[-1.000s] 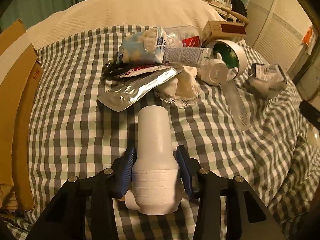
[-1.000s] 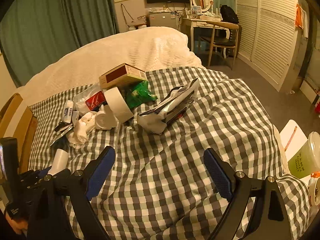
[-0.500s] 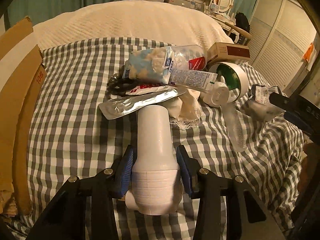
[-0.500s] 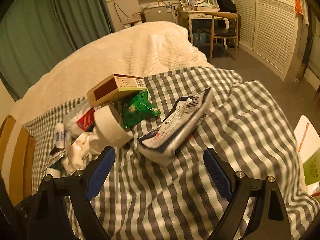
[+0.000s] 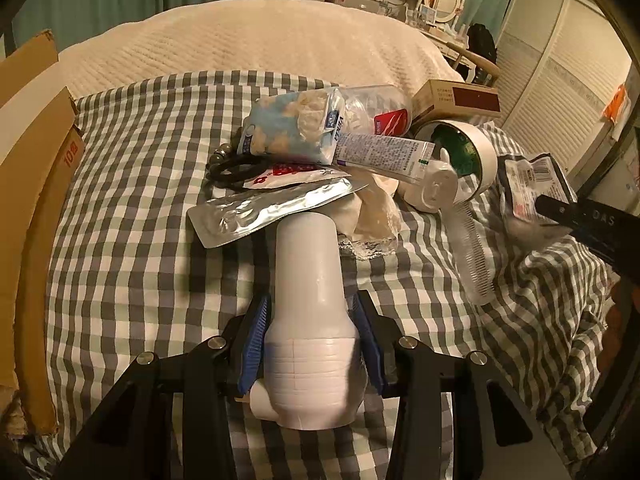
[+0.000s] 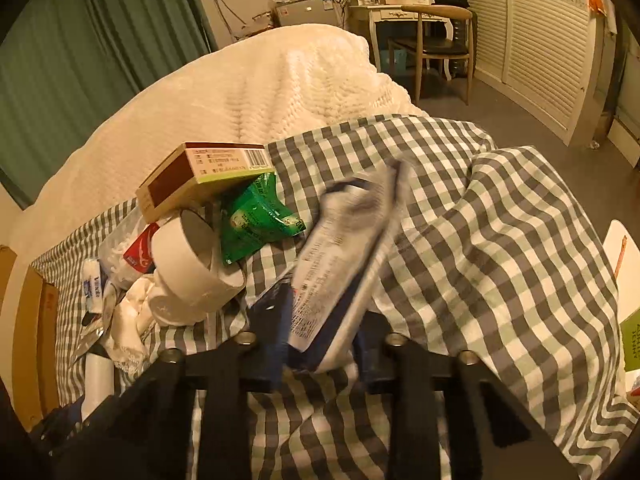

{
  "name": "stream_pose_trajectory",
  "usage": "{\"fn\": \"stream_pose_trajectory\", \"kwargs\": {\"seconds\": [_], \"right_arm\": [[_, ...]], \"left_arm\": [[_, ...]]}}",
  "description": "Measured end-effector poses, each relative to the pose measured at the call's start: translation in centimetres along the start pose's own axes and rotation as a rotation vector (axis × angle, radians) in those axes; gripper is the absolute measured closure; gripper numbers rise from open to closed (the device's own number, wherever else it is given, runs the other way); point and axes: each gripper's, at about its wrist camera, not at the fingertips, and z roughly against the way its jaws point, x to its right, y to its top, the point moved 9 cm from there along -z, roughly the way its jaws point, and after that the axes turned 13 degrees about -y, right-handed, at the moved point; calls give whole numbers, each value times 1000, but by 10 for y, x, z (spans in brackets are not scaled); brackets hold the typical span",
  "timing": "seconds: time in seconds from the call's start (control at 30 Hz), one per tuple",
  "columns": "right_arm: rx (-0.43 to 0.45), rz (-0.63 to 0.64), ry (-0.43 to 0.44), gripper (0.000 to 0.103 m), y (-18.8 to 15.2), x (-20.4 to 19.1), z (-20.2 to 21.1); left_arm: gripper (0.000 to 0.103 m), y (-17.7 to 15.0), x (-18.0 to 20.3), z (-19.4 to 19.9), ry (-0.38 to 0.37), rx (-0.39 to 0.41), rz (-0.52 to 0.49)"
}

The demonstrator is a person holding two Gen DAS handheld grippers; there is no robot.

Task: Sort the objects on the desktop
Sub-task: 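Grasp the silver-and-white packet with the right tool and lift it, then carry the bottle and packet over the cardboard box and release both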

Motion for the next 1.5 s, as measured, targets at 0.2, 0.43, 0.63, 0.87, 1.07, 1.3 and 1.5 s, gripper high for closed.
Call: {"fn": "stream_pose_trajectory", "kwargs": {"seconds": [0.2,0.43,0.63,0.87,1.07,1.3,1.5], "right_arm": [[43,31,-6,84,-10,-1,37],[34,150,-56,84,-40,-6,79],[17,219,-80,84,-69,-15,87],[-48,233,-53,81,-85,-28,60],[-69,261,-49,76,-91,-43,48],[-12,330,-96,88,-93,-49,61],[27,328,-105,89,-89,-46,84]], "left_arm": [[60,-3,0,6,-17,6,19],[60,-9,3,14,-14,7,19],[60,-11,4,9,-13,-12,18],[60,-13,2,-4,-8,-40,20],[60,-14,2,-5,-7,-44,11],[60,-16,0,3,-17,-30,19],[60,-18,4,17,-16,-17,8]]}}
